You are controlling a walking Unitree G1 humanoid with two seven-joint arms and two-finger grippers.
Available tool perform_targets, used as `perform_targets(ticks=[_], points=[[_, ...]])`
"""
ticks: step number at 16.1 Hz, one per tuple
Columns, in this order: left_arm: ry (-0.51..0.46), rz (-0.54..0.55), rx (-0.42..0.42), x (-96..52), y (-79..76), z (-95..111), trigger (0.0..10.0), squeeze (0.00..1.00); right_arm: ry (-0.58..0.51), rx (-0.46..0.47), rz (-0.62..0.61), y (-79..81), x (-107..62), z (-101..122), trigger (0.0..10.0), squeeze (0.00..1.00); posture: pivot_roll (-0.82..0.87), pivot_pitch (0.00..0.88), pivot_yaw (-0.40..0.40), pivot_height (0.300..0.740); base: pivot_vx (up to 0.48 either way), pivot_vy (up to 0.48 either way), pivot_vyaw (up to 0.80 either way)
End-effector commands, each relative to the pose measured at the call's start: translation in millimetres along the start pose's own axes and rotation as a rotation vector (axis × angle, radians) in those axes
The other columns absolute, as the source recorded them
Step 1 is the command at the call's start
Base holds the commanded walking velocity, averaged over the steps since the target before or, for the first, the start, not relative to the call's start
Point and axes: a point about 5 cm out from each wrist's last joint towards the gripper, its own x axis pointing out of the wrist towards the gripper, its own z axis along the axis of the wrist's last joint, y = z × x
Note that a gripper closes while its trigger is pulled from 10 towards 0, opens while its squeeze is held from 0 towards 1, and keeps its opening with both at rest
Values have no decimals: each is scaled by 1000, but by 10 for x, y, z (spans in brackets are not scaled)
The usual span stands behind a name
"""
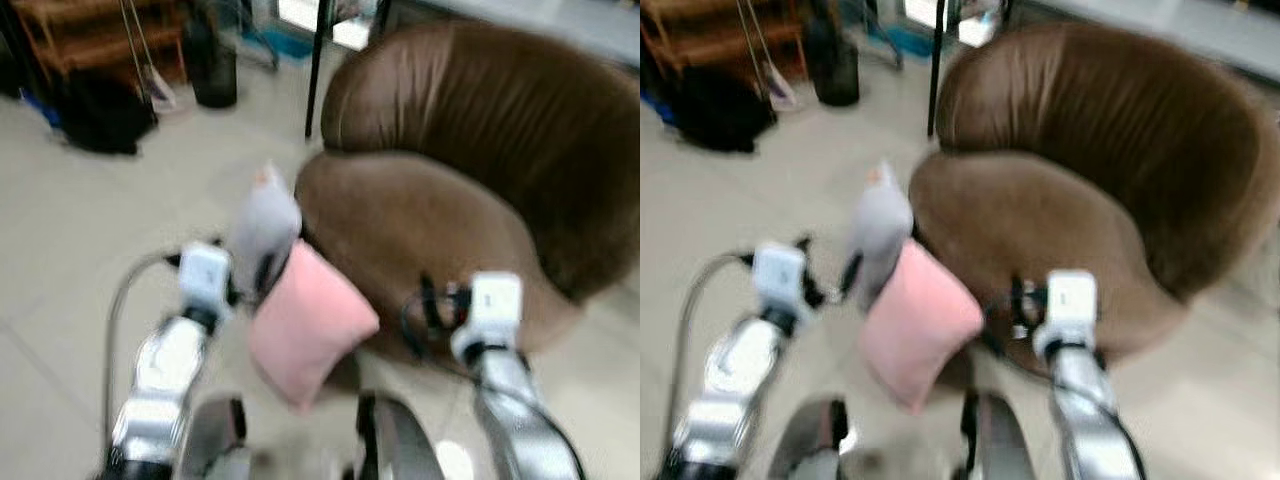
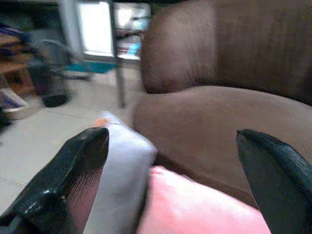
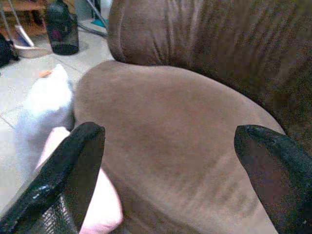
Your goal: Move the pillow to the sofa from floor
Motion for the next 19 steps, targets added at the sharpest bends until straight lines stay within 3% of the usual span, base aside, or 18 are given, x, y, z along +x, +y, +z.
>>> perform_targets(ticks=[1,4,8,9,14,19], points=[[-1,-14,20,-11,-2,21,10000,0,-1,11,2,-8,0,6,10000,0,44,87,-93,585,322,0,0],[5,-16,21,-36,-2,12,10000,0,12,-55,65,82,-7,-19,10000,0,45,89,-93,585,321,0,533],[8,-22,28,-47,-6,14,10000,0,9,-44,62,87,-6,-26,10000,0,49,96,-94,585,318,0,800],[11,-24,29,-51,-4,11,10000,0,18,0,42,70,-2,-38,10000,0,49,96,-92,585,319,0,0],[21,-46,35,-27,-11,9,10000,0,29,6,-1,16,-11,-57,10000,0,43,98,-73,585,319,0,0],[26,-78,34,11,-39,10,10000,0,26,26,-32,-22,-63,-63,10000,0,29,100,-50,545,318,0,0]])
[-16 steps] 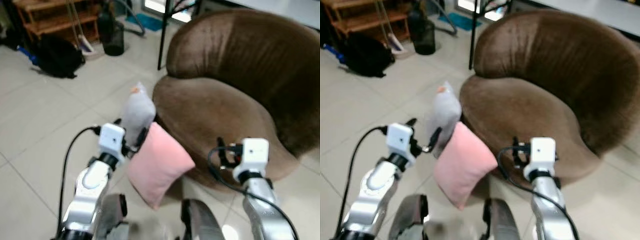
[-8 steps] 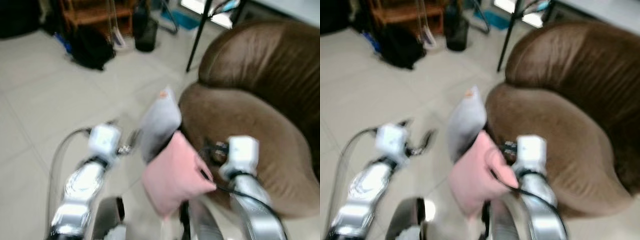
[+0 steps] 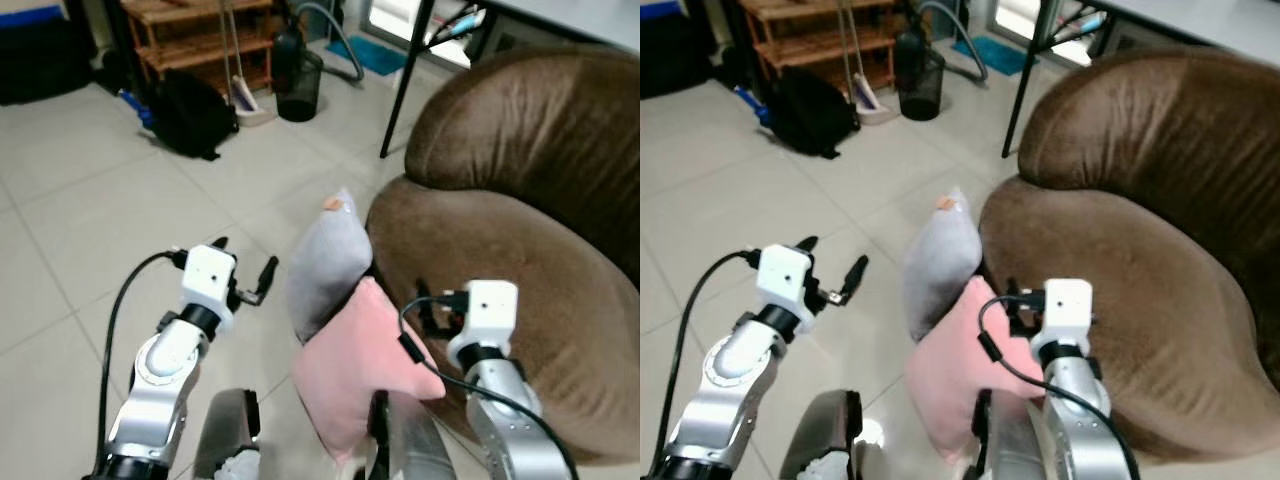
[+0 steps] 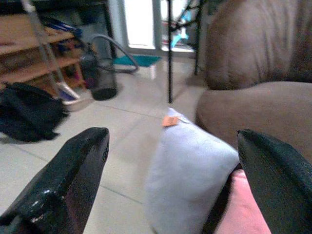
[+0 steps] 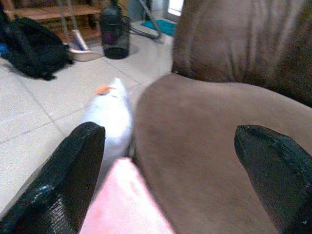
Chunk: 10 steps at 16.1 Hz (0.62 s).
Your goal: Move the pillow to the sofa from floor
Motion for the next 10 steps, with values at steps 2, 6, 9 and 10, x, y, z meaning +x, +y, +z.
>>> perform_targets(ticks=[2,6,9,10], points=[[26,-78,-15,33,-131,-30,10000,0,39,-6,-26,-85,-54,-66,10000,0,27,103,-47,545,129,0,0],[71,-126,12,-1,-200,-115,10000,0,131,-63,40,-28,-101,-213,10000,0,18,111,-48,545,0,0,0],[88,-122,16,-22,-187,-164,10000,0,226,-95,74,-31,-164,-346,10000,0,6,117,-57,545,0,0,0],[91,-122,16,-30,-188,-173,10000,0,269,-118,110,-6,-182,-408,10000,0,5,119,-59,545,0,0,0]])
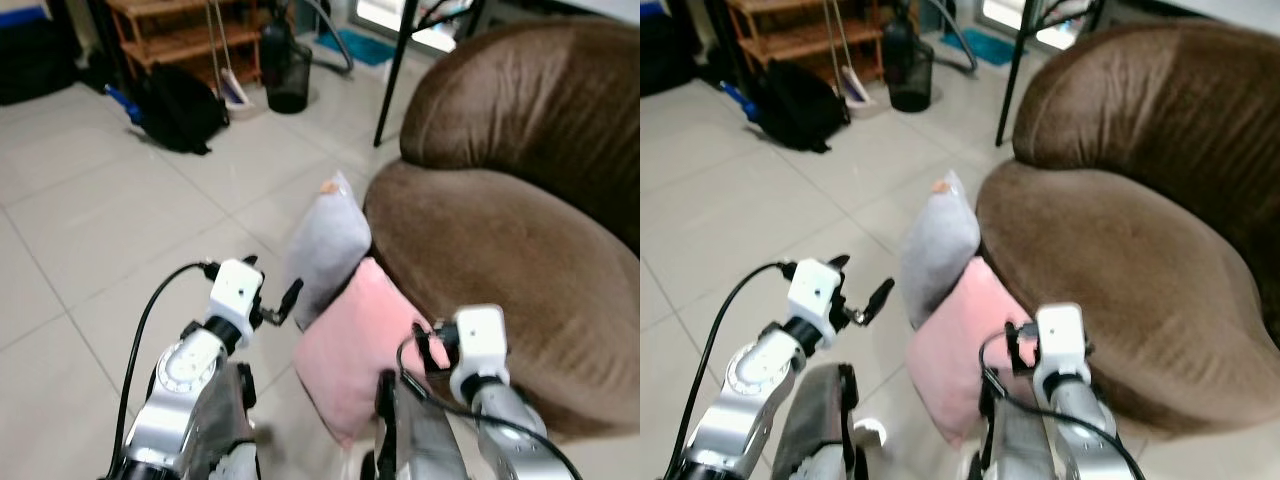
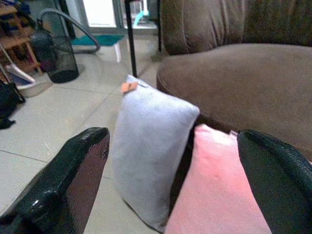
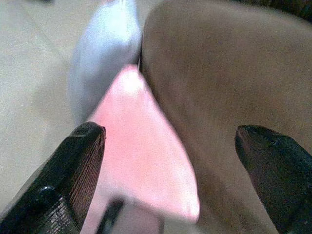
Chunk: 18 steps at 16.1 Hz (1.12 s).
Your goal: Move the pillow to the sofa from floor
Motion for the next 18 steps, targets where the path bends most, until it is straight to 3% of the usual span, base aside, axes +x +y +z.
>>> perform_targets(ticks=[1,3,5,10,16,18], points=[[15,-15,7,-7,-28,-34,10000,0,55,-34,37,35,2,-80,10000,0,3,123,-61,545,0,0,0],[32,-18,19,-43,-37,-75,10000,0,103,-72,101,110,41,-191,10000,0,7,127,-75,545,0,0,0],[33,-6,26,-62,-20,-79,10000,0,92,-63,90,103,78,-166,10000,0,12,128,-82,545,0,0,0],[-26,-3,-3,-96,-34,-8,10000,0,-48,47,1,-7,118,73,10000,0,16,126,-89,545,0,0,0],[-51,-34,27,-44,-57,34,10000,0,-53,57,3,-9,75,57,10000,0,6,127,-77,545,0,-212,-800],[-41,-15,17,-33,-37,25,10000,0,-64,55,7,1,70,68,10000,0,4,131,-72,545,0,0,0]])
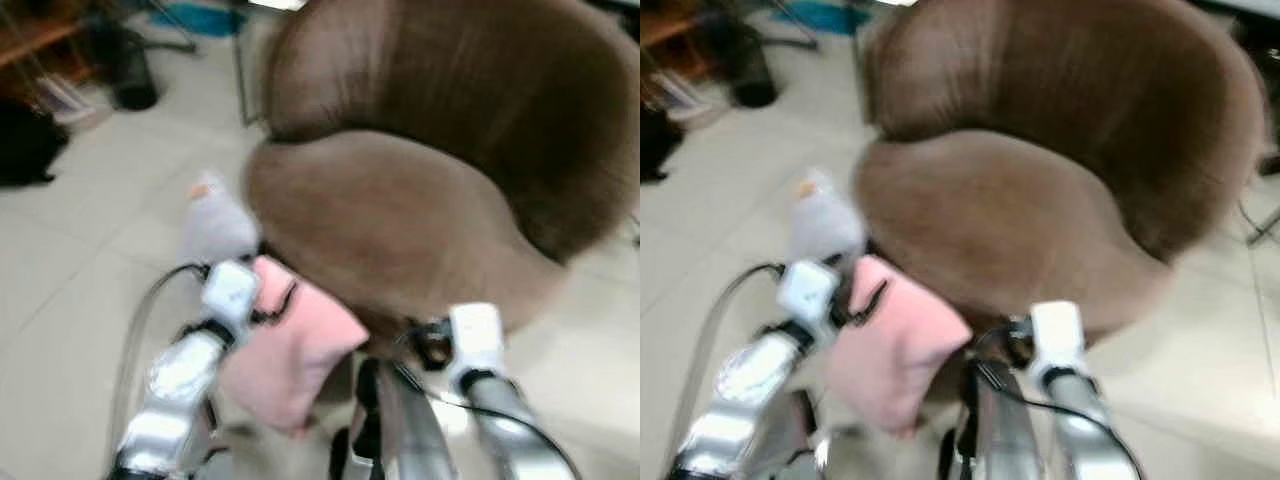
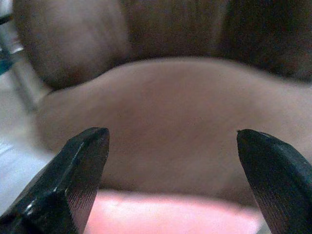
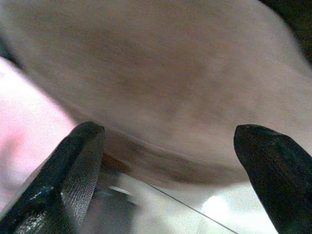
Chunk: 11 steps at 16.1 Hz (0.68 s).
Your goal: Move the pillow to the sofa from floor
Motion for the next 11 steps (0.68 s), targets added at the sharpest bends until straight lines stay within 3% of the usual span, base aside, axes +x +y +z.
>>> perform_targets(ticks=[1,7,11], points=[[47,24,1,-73,53,-94,10000,0,-8,-8,21,61,0,25,10000,0,4,131,-72,545,0,0,0],[37,30,14,-109,70,-76,10000,0,-11,14,110,167,30,29,10000,0,18,135,-73,535,0,0,0],[49,42,40,-181,135,-92,10000,0,-8,-18,192,282,74,27,10000,0,36,142,-75,490,0,0,0]])
